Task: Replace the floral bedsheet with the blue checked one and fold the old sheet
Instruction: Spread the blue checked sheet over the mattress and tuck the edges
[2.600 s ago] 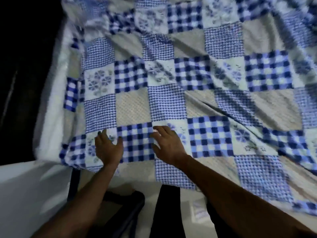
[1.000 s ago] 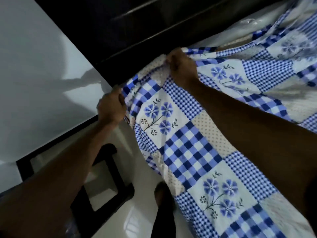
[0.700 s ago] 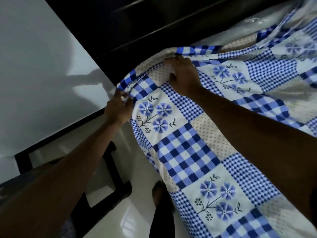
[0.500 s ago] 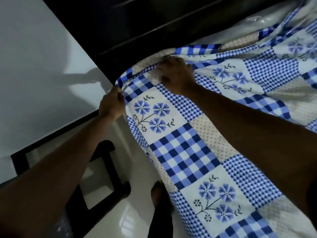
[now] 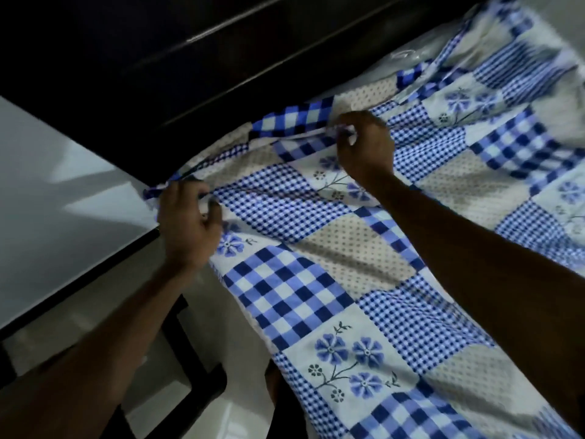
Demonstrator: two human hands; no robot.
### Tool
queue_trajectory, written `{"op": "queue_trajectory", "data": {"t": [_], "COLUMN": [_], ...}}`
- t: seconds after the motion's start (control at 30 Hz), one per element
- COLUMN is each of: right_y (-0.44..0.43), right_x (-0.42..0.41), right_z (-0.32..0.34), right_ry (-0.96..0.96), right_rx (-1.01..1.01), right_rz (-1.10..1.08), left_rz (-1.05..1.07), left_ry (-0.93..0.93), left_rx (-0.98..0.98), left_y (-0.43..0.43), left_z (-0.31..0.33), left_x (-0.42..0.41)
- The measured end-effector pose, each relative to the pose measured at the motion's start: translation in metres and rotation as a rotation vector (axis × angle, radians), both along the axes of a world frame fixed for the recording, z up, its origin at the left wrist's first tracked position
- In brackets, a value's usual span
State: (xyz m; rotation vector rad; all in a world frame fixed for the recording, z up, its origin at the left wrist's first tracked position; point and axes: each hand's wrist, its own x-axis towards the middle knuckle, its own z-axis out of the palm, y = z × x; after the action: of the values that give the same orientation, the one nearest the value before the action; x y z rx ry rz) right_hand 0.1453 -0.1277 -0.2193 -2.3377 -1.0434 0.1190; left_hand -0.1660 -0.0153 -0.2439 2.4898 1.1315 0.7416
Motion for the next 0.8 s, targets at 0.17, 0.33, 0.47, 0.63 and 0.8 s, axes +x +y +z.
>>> {"op": "queue_trajectory", "data": {"t": [0.17, 0.33, 0.47, 0.63, 0.8], "right_y": [-0.018, 0.021, 0.028, -0.015, -0.050], "right_x": [0.091, 0.137, 0.160, 0.183, 0.223], "right_z": [-0.006, -0.017, -0.012, -0.016, -0.021], "right_ry": [0.064, 0.118, 0.218, 0.030, 0.034], "right_rx": [-0.352, -0.636, -0.401, -0.235, -0.297], "right_rz": [-0.181, 0.044, 0.086, 0.035, -0.083], "left_rz": [-0.441, -0.573, -0.274, -0.099, -0.532], "left_ry": [0.212, 0.409, 0.631, 0.712, 0.477], "left_rx": [0.054, 0.078, -0.122, -0.163, 0.040], "left_y": [-0.025, -0.016, 0.003, -0.009, -0.038], "left_z": [0.002, 0.000, -0.010, 0.013, 0.028], "left_x": [0.107, 0.206, 0.247, 0.271, 0.332]}}
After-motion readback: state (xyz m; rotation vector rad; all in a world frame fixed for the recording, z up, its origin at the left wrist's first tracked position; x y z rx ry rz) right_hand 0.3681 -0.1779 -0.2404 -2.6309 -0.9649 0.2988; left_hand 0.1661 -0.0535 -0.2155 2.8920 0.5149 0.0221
